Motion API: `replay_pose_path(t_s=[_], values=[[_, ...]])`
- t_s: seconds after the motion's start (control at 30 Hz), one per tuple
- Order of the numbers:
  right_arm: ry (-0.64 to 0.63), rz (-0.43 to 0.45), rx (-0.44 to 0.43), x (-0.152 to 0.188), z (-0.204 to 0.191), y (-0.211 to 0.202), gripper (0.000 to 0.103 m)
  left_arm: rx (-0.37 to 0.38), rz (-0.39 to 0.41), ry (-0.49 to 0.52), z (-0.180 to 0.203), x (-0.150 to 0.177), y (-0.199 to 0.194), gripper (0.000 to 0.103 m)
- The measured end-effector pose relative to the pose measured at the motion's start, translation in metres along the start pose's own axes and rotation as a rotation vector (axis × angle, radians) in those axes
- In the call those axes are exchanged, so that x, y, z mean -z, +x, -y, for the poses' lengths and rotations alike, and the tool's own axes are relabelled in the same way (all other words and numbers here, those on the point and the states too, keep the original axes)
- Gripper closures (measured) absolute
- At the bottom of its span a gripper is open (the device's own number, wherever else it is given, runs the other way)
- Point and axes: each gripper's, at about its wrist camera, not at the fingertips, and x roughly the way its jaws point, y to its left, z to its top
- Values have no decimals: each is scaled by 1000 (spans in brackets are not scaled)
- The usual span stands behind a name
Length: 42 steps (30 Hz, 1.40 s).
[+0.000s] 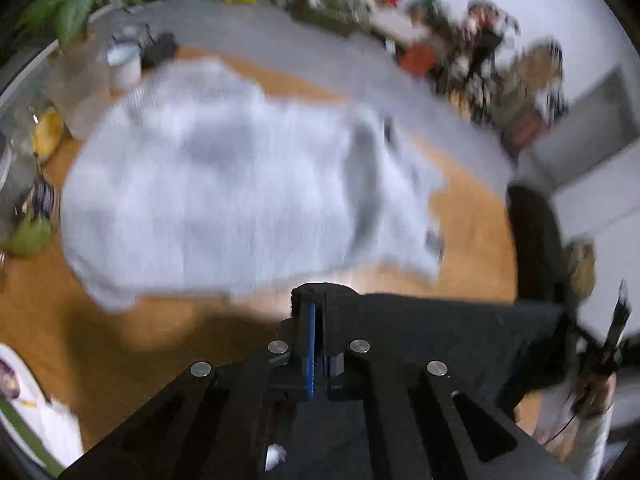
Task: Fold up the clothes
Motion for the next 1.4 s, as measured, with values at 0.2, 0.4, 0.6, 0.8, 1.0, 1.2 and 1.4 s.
replay_pose_path(t_s=[0.2,0.4,0.6,0.8,1.0,1.2,1.4], values=[[-19,53,12,1,-5,-20,37,-87,-62,-5,-4,19,-8,49],[-45,-157,-98,100,1,1,34,-129,-274,77,-29,120,-3,37],[73,-172,-123,142,16,25,45,-166,-308,-21,-60,157,5,37],[45,-274,-100,152,14,38,45,-135,-364,-59,-65,175,14,37],[166,-272,-118,137,32,35,45,-112,-348,-46,-50,171,9,37],[157,-265,-37,119,14,54,51,-112,-336,-30,-36,156,16,46],[172,-376,-159,124,-2,88,77,-137,-370,48,-18,160,23,99]])
